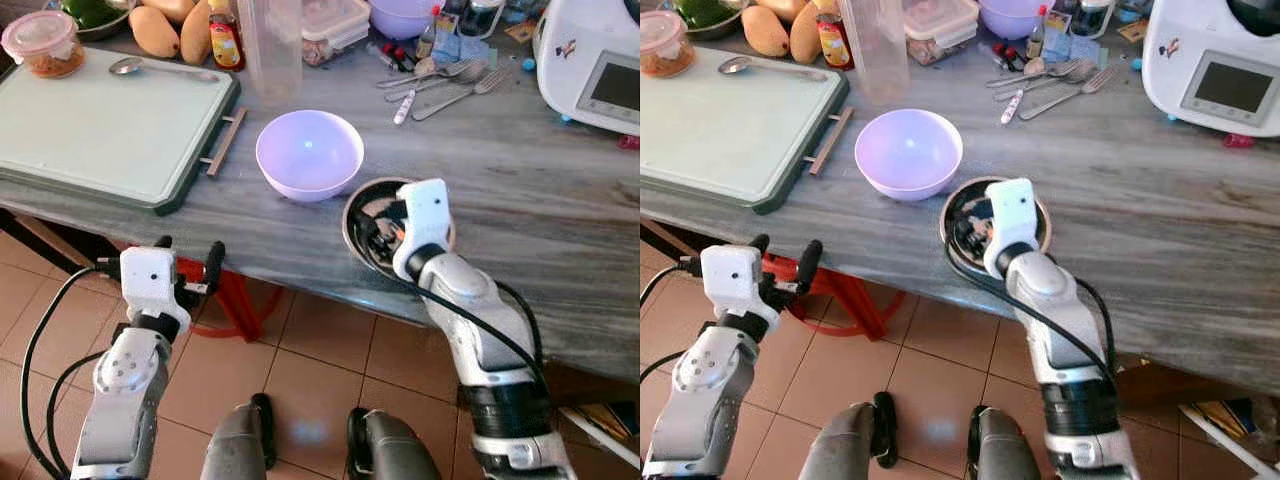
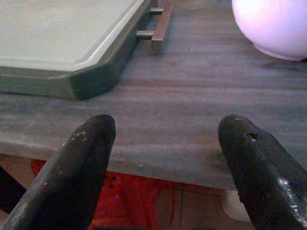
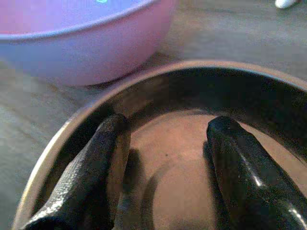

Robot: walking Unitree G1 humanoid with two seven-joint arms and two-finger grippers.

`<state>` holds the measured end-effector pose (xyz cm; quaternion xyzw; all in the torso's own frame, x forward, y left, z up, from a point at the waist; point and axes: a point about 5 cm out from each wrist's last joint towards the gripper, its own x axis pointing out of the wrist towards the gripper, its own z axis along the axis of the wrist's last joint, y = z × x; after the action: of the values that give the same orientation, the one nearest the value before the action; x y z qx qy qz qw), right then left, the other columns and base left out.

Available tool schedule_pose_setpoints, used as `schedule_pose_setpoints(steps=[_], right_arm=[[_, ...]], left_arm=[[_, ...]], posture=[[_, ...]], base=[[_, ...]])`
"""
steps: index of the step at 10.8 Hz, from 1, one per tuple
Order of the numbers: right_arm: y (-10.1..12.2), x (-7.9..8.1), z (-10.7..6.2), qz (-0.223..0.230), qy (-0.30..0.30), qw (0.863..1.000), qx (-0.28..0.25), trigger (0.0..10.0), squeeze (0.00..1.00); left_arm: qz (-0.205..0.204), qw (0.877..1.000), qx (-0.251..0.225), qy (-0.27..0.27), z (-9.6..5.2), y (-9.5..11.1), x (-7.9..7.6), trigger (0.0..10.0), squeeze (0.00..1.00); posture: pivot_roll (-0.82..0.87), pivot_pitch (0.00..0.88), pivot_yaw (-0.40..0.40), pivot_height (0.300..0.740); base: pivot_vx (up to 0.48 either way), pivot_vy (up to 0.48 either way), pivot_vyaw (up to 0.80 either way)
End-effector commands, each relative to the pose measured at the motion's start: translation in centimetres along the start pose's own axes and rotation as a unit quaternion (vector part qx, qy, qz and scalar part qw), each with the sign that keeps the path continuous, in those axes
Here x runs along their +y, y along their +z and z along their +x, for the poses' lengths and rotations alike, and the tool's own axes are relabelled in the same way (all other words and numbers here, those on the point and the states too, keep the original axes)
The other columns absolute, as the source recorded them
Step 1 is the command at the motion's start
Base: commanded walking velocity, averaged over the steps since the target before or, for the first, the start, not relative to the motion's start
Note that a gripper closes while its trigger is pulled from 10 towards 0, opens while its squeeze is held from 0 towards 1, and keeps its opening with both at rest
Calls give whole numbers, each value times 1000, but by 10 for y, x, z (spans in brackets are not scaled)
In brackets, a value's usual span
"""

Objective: Setting the table

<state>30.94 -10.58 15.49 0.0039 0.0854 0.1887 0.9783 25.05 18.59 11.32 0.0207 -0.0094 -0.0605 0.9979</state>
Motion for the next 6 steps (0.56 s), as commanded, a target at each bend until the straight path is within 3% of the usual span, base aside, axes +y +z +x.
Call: schedule_pose_setpoints(steps=[1, 6], right_arm=[[-2, 5, 1, 7, 16, 1000, 9, 10000, 0], [-5, 10, -1, 9, 50, 998, 23, 10000, 0]], left_arm=[[2, 1000, -2, -5, -1, 2, -1, 10000, 0], [-4, 1000, -2, -11, 3, 1, -6, 10000, 0]], posture=[[-23, 222, -5, 740], [-38, 215, -4, 740]], base=[[0, 0, 0], [0, 0, 0]])
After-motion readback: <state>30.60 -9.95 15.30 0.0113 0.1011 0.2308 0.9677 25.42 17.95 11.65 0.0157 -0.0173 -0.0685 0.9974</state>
